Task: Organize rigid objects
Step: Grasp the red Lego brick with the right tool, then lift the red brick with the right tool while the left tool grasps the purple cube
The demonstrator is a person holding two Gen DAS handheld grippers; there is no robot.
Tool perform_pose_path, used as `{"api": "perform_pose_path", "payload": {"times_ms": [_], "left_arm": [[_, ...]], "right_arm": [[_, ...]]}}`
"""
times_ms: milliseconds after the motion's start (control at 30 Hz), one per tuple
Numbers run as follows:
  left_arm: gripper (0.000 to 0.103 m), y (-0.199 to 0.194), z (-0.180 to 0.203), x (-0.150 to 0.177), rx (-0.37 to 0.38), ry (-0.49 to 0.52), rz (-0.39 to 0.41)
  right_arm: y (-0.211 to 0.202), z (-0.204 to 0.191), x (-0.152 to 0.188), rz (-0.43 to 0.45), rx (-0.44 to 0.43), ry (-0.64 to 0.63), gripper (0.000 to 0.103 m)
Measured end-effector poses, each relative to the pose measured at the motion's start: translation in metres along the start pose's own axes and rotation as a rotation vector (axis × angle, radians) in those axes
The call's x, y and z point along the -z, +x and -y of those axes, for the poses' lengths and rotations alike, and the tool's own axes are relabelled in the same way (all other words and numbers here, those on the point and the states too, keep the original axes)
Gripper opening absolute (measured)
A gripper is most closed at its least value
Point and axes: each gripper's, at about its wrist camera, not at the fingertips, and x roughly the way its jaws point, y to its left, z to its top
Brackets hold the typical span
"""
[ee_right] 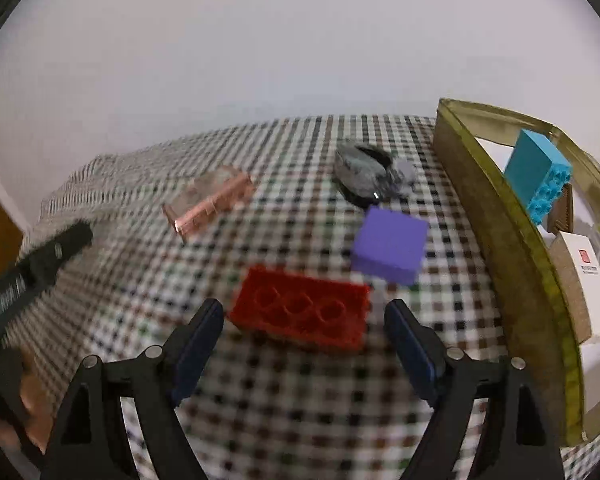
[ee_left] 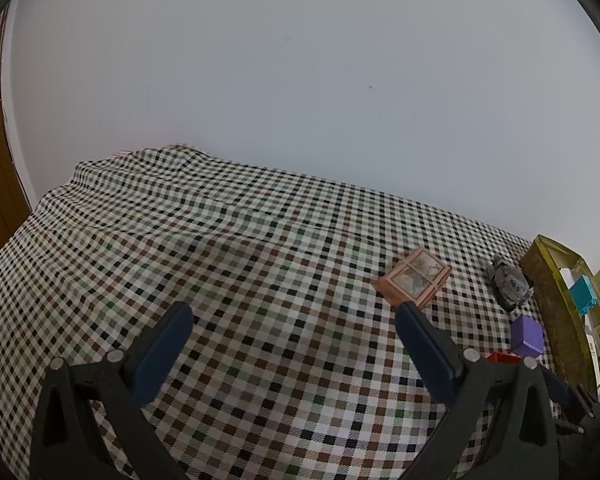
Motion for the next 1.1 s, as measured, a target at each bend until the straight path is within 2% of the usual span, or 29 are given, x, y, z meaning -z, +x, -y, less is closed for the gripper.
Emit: {"api": "perform_pose_path", "payload": {"times_ms": [167, 233, 267, 367, 467, 533, 667, 700, 800, 1000, 1100], "left_arm": [[0.102, 0.001, -0.001, 0.0, 0.013, -0.005, -0.013], [0.102, 0.0, -0.001, 0.0, 0.016, -0.004, -0.011], [0.102, 0.0, 0.0, 0.001, 0.015, -0.001, -0.009], [0.102, 0.0, 0.003, 0.002, 0.018, 0.013, -0.009], [0.102, 0.0, 0.007, 0.003, 0.04, 0.03, -0.004], [0.102, -0.002, 0.012, 0.005, 0.075, 0.059, 0.008], [0.102, -0.008, 0.033, 0.009, 0.161, 0.155, 0.042], [0.102, -0.01, 0.04, 0.011, 0.193, 0.188, 0.048], [0.102, -0.019, 0.061, 0.017, 0.277, 0.243, 0.066], [0.102, -0.03, 0.121, 0.034, 0.393, 0.354, 0.022], [0.102, -0.026, 0.154, 0.04, 0.398, 0.425, -0.013]], "right_arm": [[0.011, -0.006, -0.003, -0.033, 0.084, 0.011, 0.085], [0.009, 0.001, -0.003, -0.02, 0.071, 0.038, 0.082], [0.009, 0.002, -0.003, -0.015, 0.08, 0.042, 0.069], [0.011, 0.004, -0.004, -0.02, 0.068, 0.013, 0.07], [0.005, 0.009, 0.002, -0.012, 0.007, -0.011, 0.069], [-0.012, 0.012, 0.005, 0.046, -0.059, -0.047, 0.069], [-0.05, 0.024, -0.004, 0.24, -0.059, -0.085, 0.07], [-0.063, 0.035, -0.009, 0.308, -0.036, -0.078, 0.069], [-0.078, 0.061, -0.02, 0.423, 0.076, -0.064, 0.07], [-0.066, 0.11, -0.031, 0.438, 0.197, -0.02, 0.07], [-0.064, 0.132, -0.034, 0.428, 0.199, 0.031, 0.07]]}}
